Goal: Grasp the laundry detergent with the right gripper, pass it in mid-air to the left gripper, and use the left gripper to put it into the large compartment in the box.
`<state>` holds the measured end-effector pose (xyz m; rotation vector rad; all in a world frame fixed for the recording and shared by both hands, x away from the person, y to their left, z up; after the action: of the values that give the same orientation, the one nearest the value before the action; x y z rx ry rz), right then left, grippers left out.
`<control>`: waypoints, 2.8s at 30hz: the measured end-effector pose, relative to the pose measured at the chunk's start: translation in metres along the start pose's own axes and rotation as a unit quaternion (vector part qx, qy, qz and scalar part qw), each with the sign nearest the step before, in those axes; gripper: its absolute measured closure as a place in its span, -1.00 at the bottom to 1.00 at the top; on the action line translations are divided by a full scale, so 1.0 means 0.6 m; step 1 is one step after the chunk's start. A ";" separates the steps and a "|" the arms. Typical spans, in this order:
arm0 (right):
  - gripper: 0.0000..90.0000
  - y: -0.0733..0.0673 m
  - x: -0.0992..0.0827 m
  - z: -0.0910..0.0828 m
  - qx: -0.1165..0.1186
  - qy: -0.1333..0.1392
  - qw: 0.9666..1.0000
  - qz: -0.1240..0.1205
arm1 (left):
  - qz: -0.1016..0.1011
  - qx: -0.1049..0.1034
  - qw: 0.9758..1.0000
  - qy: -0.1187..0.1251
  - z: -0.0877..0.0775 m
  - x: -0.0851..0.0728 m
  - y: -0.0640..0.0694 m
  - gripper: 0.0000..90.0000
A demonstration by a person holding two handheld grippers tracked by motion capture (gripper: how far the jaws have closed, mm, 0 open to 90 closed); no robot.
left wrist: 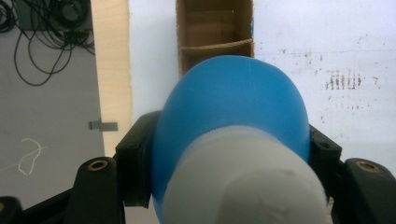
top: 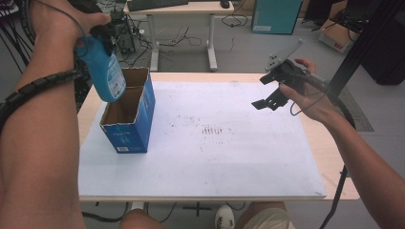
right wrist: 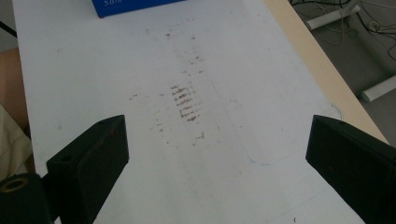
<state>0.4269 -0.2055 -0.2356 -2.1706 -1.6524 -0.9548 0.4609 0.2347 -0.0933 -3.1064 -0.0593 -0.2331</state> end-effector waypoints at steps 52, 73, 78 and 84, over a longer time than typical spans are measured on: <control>-0.87 -0.003 -0.021 0.006 -0.007 -0.002 1.000 0.007 | -0.009 -0.009 1.000 -0.014 0.130 -0.001 0.015 -0.20; -0.87 -0.001 -0.035 0.013 -0.010 -0.004 1.000 0.007 | -0.019 -0.015 0.999 -0.024 0.218 -0.010 0.005 -0.20; -0.87 0.000 -0.040 0.014 -0.010 -0.008 1.000 0.008 | -0.021 -0.011 0.999 -0.025 0.236 -0.011 0.005 -0.20; -0.87 0.001 -0.046 0.016 -0.010 -0.012 1.000 0.013 | -0.025 -0.013 0.999 -0.029 0.257 -0.013 0.005 -0.20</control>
<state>0.4271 -0.2214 -0.2601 -2.2194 -1.6280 -0.9452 0.4763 0.2360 -0.2467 -3.1398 -0.1363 -0.1463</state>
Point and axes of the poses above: each handheld gripper's, and its own axes: z roughly forward along the jaws, x roughly out of its top, y roughly to its right, the point moved 3 cm from there along z, roughly forward along the jaws, and after that the axes turned 5 degrees about -z, right-handed, at the moved point
